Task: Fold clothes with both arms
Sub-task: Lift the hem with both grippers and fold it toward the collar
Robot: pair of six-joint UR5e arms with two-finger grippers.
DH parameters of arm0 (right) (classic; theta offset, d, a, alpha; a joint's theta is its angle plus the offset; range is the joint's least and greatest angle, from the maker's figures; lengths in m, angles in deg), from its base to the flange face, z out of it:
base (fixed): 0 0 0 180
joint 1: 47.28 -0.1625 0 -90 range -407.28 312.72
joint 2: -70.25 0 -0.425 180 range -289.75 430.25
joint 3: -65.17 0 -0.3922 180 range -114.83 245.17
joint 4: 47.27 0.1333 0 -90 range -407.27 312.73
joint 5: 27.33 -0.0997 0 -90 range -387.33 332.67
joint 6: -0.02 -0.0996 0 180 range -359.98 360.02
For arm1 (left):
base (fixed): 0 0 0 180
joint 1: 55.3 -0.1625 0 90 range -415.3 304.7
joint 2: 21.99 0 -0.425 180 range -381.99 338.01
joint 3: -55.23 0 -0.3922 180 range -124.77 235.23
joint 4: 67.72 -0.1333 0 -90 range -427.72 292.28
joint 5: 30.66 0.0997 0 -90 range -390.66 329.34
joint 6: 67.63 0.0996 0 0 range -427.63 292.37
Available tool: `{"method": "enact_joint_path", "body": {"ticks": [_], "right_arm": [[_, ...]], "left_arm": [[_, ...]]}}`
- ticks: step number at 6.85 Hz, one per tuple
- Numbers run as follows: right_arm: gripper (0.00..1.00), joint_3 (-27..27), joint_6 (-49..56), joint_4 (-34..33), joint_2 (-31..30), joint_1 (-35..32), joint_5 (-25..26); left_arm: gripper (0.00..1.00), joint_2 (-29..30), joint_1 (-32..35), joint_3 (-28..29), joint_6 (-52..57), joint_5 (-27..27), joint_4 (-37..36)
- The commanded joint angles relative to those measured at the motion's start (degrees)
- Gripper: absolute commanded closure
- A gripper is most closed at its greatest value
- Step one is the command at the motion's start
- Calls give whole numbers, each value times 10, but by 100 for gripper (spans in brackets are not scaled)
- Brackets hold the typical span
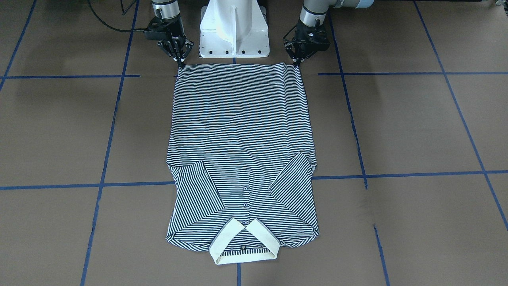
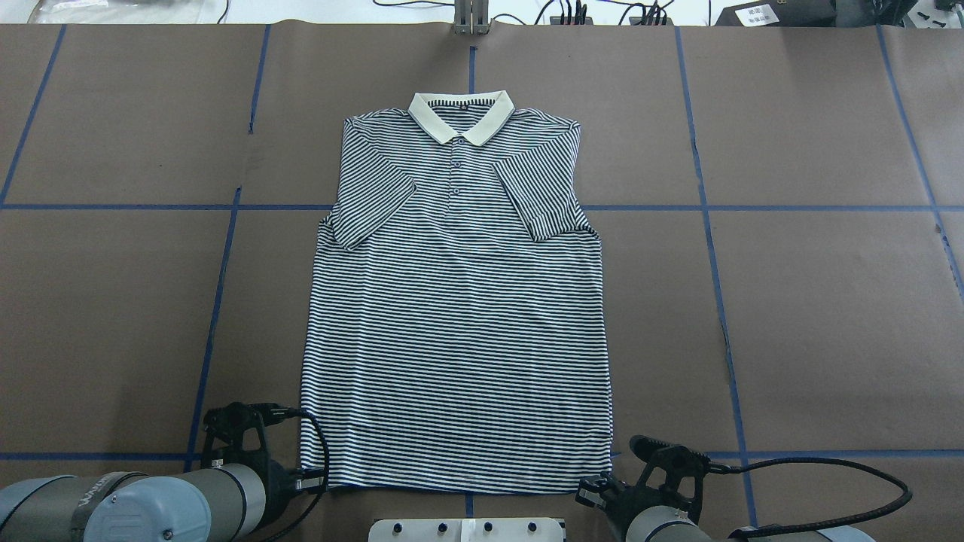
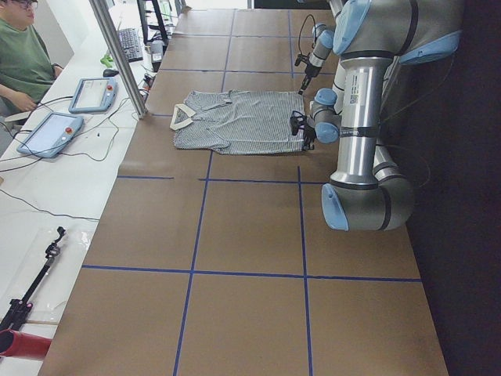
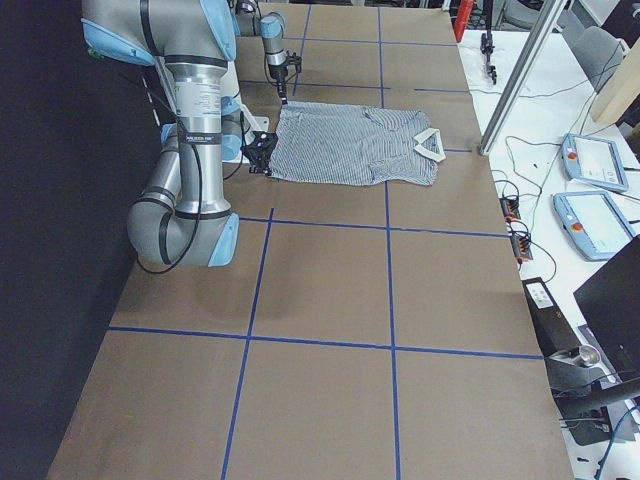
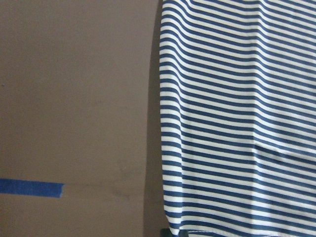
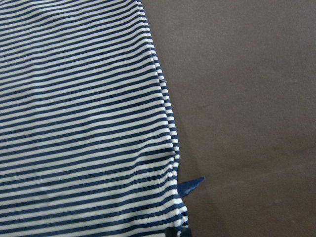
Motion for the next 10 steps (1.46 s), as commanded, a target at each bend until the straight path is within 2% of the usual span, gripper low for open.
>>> {"method": "enact_joint_path", "body": {"ticks": [1, 2, 3, 4, 5, 6, 7, 9, 10], "right_arm": [[100, -96, 11, -35, -33, -13, -33], [100, -173, 13, -113, -29, -12, -37], [100, -275, 13, -208, -25, -20, -71], [100, -341, 14, -294, 4, -62, -146], [100, -337, 51, -346, 67, -115, -195], [100, -311, 100, -378, 132, -150, -203], [100, -255, 131, -381, 177, -206, -209], [100, -142, 224, -374, 236, -354, -296], [100, -79, 263, -338, 258, -405, -306]], "left_arm": [[100, 5, 7, -125, 33, -55, -118], [100, 22, 12, -225, 34, -81, -234], [100, 104, 48, -269, 35, -117, -354], [100, 207, 101, -270, 37, -163, -446], [100, 228, 130, -261, 105, -166, -459], [100, 231, 166, -230, 160, -164, -456], [100, 243, 231, -184, 217, -167, -453], [100, 306, 321, -67, 285, -168, -437], [100, 311, 344, -7, 299, -168, -381]]}}
